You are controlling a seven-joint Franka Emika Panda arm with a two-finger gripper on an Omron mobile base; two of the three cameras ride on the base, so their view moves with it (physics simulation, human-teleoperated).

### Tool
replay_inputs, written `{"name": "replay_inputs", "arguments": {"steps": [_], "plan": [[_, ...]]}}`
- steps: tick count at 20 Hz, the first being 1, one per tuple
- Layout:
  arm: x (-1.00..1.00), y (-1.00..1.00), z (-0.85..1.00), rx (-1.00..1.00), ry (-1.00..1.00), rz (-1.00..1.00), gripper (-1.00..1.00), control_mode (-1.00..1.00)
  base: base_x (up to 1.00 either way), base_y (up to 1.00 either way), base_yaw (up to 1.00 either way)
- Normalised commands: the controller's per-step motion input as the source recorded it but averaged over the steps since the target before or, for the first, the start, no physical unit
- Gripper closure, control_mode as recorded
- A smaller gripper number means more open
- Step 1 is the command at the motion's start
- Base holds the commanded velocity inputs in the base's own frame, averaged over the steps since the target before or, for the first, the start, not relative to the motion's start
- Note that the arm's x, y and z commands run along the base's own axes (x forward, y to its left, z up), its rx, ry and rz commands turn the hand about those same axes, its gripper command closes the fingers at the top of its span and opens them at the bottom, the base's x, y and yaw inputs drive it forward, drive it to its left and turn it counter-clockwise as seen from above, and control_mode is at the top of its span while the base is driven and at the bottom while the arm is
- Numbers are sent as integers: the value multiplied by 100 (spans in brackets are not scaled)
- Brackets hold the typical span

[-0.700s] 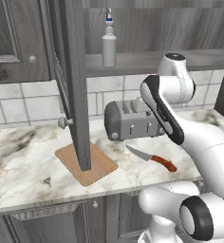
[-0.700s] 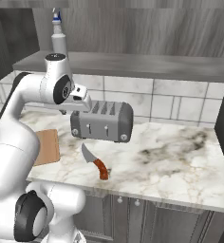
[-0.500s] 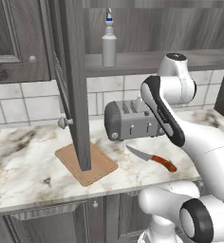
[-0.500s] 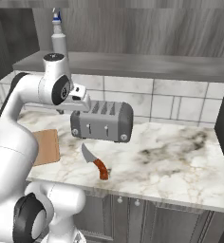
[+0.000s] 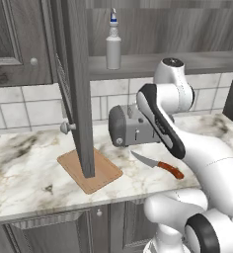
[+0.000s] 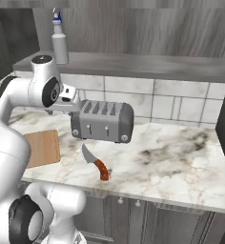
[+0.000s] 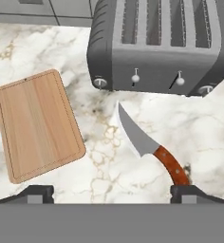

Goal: Move the cutting board and knife to the sink. Then move spray from the cabinet to the counter.

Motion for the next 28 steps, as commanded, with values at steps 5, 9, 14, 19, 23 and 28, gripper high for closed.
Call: {"name": "replay_inputs", "arguments": {"steps": [5,9,14,19,23,28], "plan": [[22,46,-13,2,0,0,-100,-100,0,0,0],[5,32,-24,2,-5,0,-100,-100,0,0,0],[8,35,-36,0,-4,0,-100,-100,0,0,0],[13,24,-41,5,-2,0,-100,-100,0,0,0],[33,32,-32,7,0,0,-100,-100,0,0,0],[35,35,-32,7,0,0,-100,-100,0,0,0]]}}
